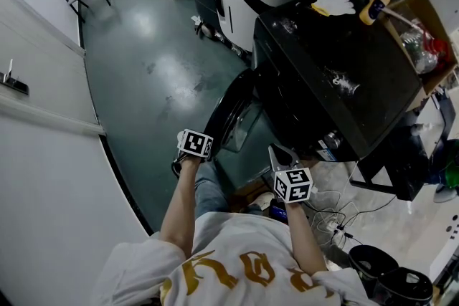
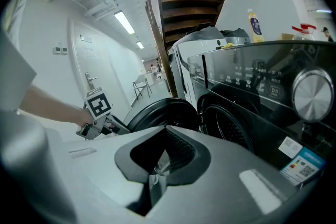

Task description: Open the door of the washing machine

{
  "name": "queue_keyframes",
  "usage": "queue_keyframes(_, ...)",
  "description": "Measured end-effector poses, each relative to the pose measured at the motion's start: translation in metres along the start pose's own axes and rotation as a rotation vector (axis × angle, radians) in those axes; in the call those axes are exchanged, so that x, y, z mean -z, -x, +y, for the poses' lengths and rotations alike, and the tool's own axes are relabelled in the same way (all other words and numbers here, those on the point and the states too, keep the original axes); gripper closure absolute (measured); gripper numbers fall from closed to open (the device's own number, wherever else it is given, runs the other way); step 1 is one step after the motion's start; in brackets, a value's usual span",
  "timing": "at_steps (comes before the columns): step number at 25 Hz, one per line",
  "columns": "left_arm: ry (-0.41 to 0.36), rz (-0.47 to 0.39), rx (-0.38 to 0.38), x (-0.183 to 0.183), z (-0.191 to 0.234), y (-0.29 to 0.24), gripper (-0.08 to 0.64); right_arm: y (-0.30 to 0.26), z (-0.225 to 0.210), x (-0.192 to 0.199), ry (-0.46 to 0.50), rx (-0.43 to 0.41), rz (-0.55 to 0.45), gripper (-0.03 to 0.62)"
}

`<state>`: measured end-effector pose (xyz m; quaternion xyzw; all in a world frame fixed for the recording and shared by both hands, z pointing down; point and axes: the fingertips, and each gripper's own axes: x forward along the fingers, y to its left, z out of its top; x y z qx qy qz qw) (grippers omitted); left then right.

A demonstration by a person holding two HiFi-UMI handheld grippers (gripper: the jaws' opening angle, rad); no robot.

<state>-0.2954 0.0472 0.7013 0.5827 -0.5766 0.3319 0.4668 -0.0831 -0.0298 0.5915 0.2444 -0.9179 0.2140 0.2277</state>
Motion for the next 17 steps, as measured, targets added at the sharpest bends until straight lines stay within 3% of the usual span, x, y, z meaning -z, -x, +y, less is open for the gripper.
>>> queue_keyframes(17,0.0,-0.008,-0.004,0.0012,-0.0009,0.0007,0.42,-0.0022,0.0031,0.0013,0.001,-0.003,0.004,0.571)
